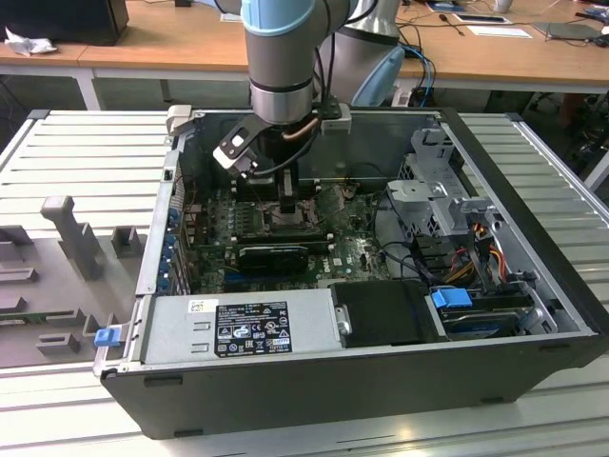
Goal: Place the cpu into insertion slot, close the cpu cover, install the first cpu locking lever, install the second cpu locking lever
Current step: 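Place the cpu into insertion slot, then close the cpu cover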
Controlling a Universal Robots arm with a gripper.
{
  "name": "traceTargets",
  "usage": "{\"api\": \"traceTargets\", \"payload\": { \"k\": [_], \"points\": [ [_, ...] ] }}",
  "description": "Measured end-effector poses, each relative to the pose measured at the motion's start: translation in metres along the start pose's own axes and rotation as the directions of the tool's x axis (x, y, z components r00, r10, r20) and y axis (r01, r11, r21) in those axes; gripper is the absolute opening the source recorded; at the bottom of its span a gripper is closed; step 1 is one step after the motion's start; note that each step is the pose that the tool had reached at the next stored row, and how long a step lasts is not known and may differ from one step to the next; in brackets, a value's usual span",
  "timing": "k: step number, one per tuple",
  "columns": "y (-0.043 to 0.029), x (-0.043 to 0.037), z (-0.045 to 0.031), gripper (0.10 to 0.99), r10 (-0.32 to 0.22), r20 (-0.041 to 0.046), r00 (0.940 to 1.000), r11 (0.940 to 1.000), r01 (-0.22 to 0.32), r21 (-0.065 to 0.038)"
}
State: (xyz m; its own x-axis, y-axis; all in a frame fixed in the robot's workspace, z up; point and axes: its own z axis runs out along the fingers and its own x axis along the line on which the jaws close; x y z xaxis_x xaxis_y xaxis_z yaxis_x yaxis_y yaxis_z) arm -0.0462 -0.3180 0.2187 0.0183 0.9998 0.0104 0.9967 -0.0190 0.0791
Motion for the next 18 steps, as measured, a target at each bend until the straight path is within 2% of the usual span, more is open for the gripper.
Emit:
{"api": "traceTargets", "payload": {
  "k": [2, 4, 5, 7, 11, 15, 17, 18],
  "points": [
    [0.0004, 0.0001, -0.0047, 0.106, 0.000, 0.0000, 1.0000, 1.0000, 0.000, 0.000],
    [0.0006, 0.0001, -0.0060, 0.106, 0.000, -0.0003, 1.0000, 1.0000, 0.000, 0.000],
    [0.0017, 0.0001, -0.0060, 0.106, 0.000, -0.0001, 1.0000, 1.0000, 0.000, 0.000],
    [0.0085, -0.0023, -0.0055, 0.106, 0.000, -0.0001, 1.0000, 1.0000, 0.000, 0.001],
    [0.0106, -0.0032, -0.0063, 0.106, 0.000, -0.0017, 1.0000, 1.0000, 0.000, 0.002],
    [0.0115, -0.0030, -0.0169, 0.106, 0.000, -0.0020, 1.0000, 1.0000, 0.000, 0.002],
    [0.0119, -0.0028, -0.0245, 0.106, 0.000, -0.0020, 1.0000, 1.0000, 0.000, 0.002],
    [0.0124, -0.0026, -0.0314, 0.106, 0.000, -0.0021, 1.0000, 1.0000, 0.000, 0.002]
  ]
}}
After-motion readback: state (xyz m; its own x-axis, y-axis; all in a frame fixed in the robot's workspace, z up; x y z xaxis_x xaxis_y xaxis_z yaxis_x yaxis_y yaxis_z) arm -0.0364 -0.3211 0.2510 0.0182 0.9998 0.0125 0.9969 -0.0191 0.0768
